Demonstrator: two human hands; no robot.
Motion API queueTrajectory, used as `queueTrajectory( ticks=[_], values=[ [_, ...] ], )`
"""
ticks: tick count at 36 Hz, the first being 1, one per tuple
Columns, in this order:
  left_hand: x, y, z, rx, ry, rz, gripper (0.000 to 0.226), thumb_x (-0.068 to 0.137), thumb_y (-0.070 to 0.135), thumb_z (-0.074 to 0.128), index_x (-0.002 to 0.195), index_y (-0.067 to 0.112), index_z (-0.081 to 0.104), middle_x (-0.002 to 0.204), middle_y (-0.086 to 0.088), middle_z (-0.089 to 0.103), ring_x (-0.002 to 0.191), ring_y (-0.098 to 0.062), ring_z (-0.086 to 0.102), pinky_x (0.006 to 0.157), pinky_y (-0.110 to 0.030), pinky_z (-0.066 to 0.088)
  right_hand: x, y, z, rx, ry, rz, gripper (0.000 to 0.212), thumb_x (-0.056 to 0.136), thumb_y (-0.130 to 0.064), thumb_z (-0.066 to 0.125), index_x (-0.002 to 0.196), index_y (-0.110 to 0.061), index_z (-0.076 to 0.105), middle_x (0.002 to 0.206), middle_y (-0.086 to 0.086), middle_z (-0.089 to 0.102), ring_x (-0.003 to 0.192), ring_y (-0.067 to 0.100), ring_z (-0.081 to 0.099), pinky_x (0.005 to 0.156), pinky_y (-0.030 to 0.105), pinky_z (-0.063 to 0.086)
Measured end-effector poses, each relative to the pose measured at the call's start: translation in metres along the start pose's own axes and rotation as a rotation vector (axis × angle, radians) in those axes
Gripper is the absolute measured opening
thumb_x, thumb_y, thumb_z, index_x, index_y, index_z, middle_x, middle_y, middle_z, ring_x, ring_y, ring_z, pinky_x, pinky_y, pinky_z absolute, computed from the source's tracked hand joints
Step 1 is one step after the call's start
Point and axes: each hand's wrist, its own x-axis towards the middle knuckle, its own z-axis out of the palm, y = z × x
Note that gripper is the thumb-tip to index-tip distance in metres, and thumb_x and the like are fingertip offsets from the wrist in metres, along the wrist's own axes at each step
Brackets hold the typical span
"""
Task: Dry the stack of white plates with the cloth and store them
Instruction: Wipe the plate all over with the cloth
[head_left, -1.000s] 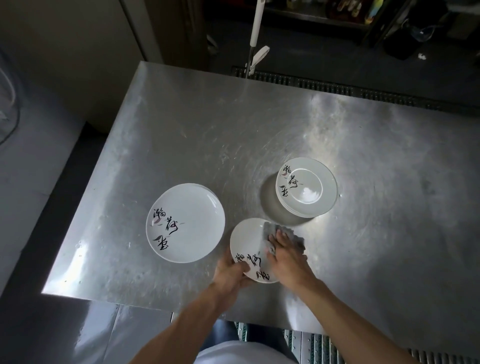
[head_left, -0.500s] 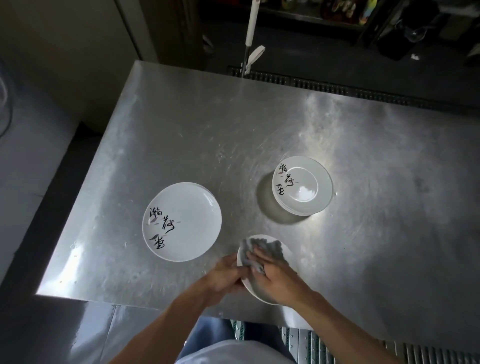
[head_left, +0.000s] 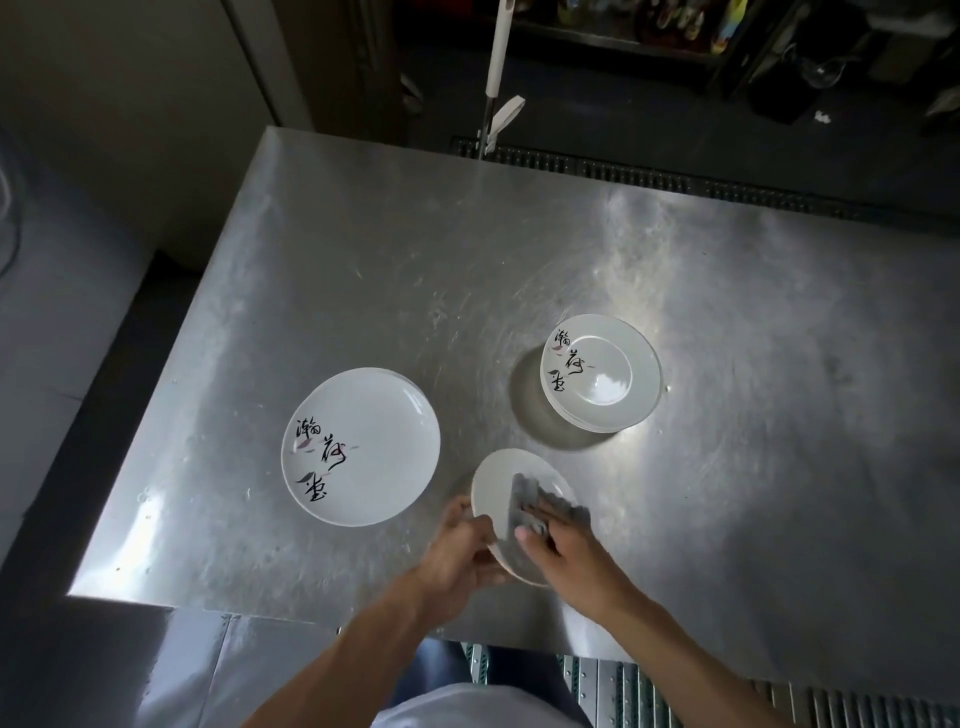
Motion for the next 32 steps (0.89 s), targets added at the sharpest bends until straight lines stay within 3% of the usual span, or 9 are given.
queueTrajectory(
  ticks=[4, 8, 11, 15, 20, 25, 28, 30, 32],
  values=[
    [0.000, 0.010, -0.007, 0.194, -0.080, -0.009, 0.061, 0.072, 0.026, 0.059, 0.129, 0.011, 0.046, 0.099, -0.015, 0.073, 0.089, -0.035, 0.074, 0.085, -0.054, 0.060, -0.005, -0.001, 0.016, 0.151, -0.009, -0.055, 0.052, 0.100, -0.054, 0.047, 0.149, -0.038, 0.043, 0.159, -0.025, 0.024, 0.149, -0.004, 0.016, 0.114, 0.011, 0.015],
    [-0.001, 0.011, -0.013, 0.271, -0.115, 0.019, 0.067, 0.081, 0.005, 0.054, 0.142, 0.031, 0.045, 0.120, -0.018, 0.071, 0.101, -0.040, 0.072, 0.088, -0.053, 0.060, 0.010, 0.011, 0.019, -0.058, -0.019, -0.193, 0.056, 0.100, -0.052, 0.041, 0.153, -0.034, 0.037, 0.159, -0.033, 0.015, 0.149, -0.009, 0.005, 0.122, 0.019, 0.005],
    [0.001, 0.005, -0.014, 0.215, -0.066, 0.043, 0.070, 0.083, -0.009, 0.049, 0.145, 0.024, 0.047, 0.115, -0.016, 0.069, 0.086, -0.023, 0.070, 0.072, -0.042, 0.061, 0.025, 0.015, 0.015, -0.241, 0.047, -0.024, 0.051, 0.105, -0.042, 0.040, 0.154, -0.030, 0.037, 0.164, -0.017, 0.018, 0.153, 0.003, 0.009, 0.126, 0.032, 0.006],
    [-0.001, 0.002, -0.011, 0.149, -0.062, 0.067, 0.079, 0.065, 0.006, 0.060, 0.142, 0.022, 0.052, 0.123, -0.019, 0.070, 0.106, -0.035, 0.069, 0.092, -0.055, 0.056, 0.020, 0.010, 0.026, -0.265, -0.041, -0.216, 0.055, 0.103, -0.050, 0.029, 0.154, -0.032, 0.036, 0.162, -0.024, 0.010, 0.152, -0.002, 0.000, 0.126, 0.034, 0.003],
    [0.002, -0.002, -0.012, 0.083, -0.029, 0.054, 0.077, 0.060, 0.005, 0.055, 0.136, 0.018, 0.058, 0.105, -0.011, 0.072, 0.083, -0.019, 0.070, 0.064, -0.033, 0.057, 0.024, 0.013, 0.010, -0.363, 0.008, 0.047, 0.051, 0.108, -0.042, 0.029, 0.158, -0.029, 0.030, 0.167, -0.011, 0.013, 0.154, 0.006, 0.008, 0.125, 0.036, 0.017],
    [0.004, 0.003, -0.010, 0.069, -0.051, 0.045, 0.068, 0.071, 0.003, 0.053, 0.137, 0.016, 0.056, 0.111, -0.014, 0.071, 0.094, -0.026, 0.069, 0.082, -0.045, 0.060, -0.005, 0.012, -0.004, -0.322, -0.029, -0.134, 0.048, 0.106, -0.044, 0.034, 0.151, -0.030, 0.044, 0.162, -0.014, 0.030, 0.149, -0.001, 0.021, 0.115, 0.038, 0.029],
    [0.004, 0.009, -0.005, 0.063, -0.048, 0.070, 0.073, 0.077, -0.006, 0.052, 0.142, 0.027, 0.050, 0.128, -0.021, 0.065, 0.106, -0.038, 0.069, 0.081, -0.049, 0.059, -0.022, 0.001, -0.002, -0.221, 0.011, -0.275, 0.052, 0.101, -0.054, 0.040, 0.146, -0.029, 0.051, 0.157, -0.018, 0.039, 0.145, -0.012, 0.021, 0.124, 0.036, 0.016],
    [0.002, 0.013, -0.001, 0.062, -0.048, 0.073, 0.082, 0.076, -0.006, 0.056, 0.145, 0.037, 0.041, 0.125, -0.023, 0.065, 0.097, -0.034, 0.071, 0.076, -0.045, 0.059, -0.029, -0.007, 0.001, -0.210, -0.009, -0.367, 0.061, 0.095, -0.064, 0.048, 0.147, -0.032, 0.048, 0.156, -0.023, 0.037, 0.144, -0.013, 0.022, 0.125, 0.035, 0.002],
    [0.003, 0.014, 0.001, 0.049, -0.057, 0.060, 0.089, 0.080, -0.011, 0.049, 0.144, 0.048, 0.033, 0.109, -0.018, 0.067, 0.081, -0.025, 0.070, 0.068, -0.038, 0.058, -0.029, -0.011, 0.001, -0.242, -0.019, -0.403, 0.068, 0.087, -0.056, 0.066, 0.148, -0.035, 0.045, 0.154, -0.024, 0.040, 0.140, -0.008, 0.033, 0.123, 0.040, 0.021]
  ],
)
